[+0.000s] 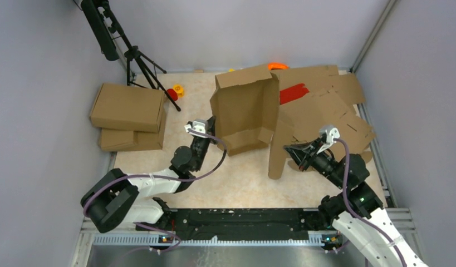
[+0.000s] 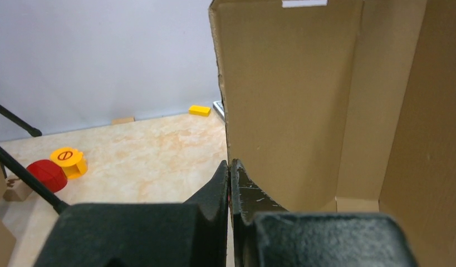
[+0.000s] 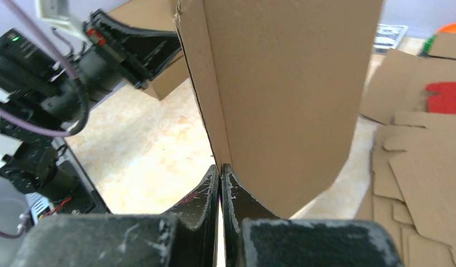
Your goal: Fold the paper box
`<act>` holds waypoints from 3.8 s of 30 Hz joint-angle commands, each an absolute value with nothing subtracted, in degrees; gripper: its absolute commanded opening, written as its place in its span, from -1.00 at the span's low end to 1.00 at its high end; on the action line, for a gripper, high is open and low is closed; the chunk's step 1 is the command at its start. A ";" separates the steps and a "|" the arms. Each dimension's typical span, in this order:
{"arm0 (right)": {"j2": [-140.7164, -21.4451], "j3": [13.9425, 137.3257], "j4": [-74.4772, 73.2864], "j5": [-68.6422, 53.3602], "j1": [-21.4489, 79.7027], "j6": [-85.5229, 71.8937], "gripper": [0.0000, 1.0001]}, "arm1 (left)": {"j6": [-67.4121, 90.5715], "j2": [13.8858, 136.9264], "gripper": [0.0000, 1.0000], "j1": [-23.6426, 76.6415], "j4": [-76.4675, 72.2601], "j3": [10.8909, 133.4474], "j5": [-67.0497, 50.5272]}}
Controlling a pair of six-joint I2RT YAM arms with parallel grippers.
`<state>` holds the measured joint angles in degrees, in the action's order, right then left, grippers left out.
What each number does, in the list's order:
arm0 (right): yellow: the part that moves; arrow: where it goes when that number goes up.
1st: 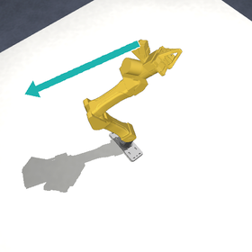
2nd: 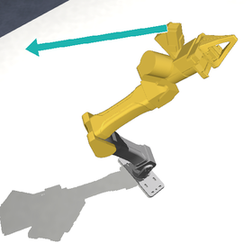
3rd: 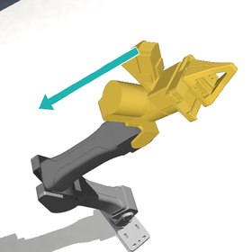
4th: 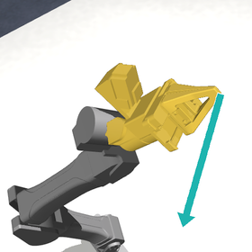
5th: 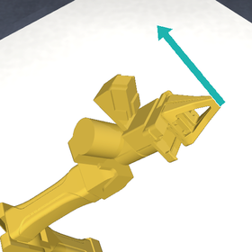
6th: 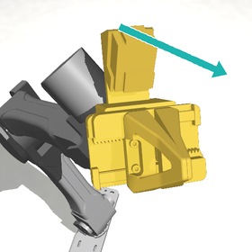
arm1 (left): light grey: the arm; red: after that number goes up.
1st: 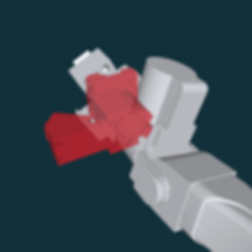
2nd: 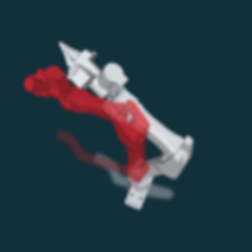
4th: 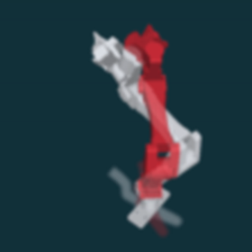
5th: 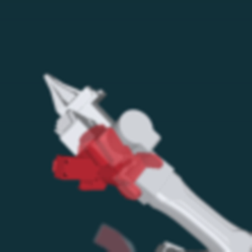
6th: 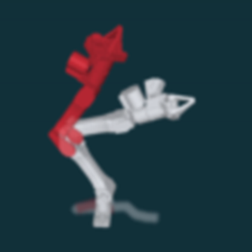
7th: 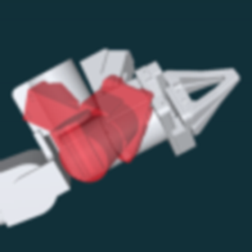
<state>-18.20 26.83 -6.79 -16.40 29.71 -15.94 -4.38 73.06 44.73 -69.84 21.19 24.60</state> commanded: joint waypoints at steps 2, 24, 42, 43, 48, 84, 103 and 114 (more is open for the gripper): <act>-16.83 31.75 -19.53 -6.13 29.53 -18.14 -1.00 | -4.97 70.75 -1.00 45.05 -74.57 16.66 22.67; -29.89 44.65 -36.65 7.83 29.53 -23.52 -1.00 | -9.55 68.90 -1.00 45.00 -70.48 15.17 27.61; -32.04 38.11 -31.90 6.62 29.58 -27.87 -1.00 | -6.68 70.95 -1.00 45.00 -67.10 16.06 32.25; -31.45 37.79 -30.93 5.12 29.54 -27.16 -1.00 | -5.39 71.32 -1.00 45.00 -66.11 16.24 32.60; -28.19 37.21 -28.46 -1.83 29.60 -23.79 -1.00 | 2.70 71.89 -1.00 44.92 -61.49 17.17 34.87; -33.50 39.89 -19.95 0.28 29.53 -11.39 -0.78 | -1.71 69.74 -0.82 44.67 -50.71 19.35 29.38; -32.28 42.70 -23.47 -4.16 29.58 -10.53 -0.99 | 7.68 67.28 -0.27 33.28 -41.16 23.75 19.86; -35.17 48.36 -28.01 -4.77 29.53 -3.87 -1.00 | 16.38 79.78 0.93 6.17 -47.67 37.17 -30.92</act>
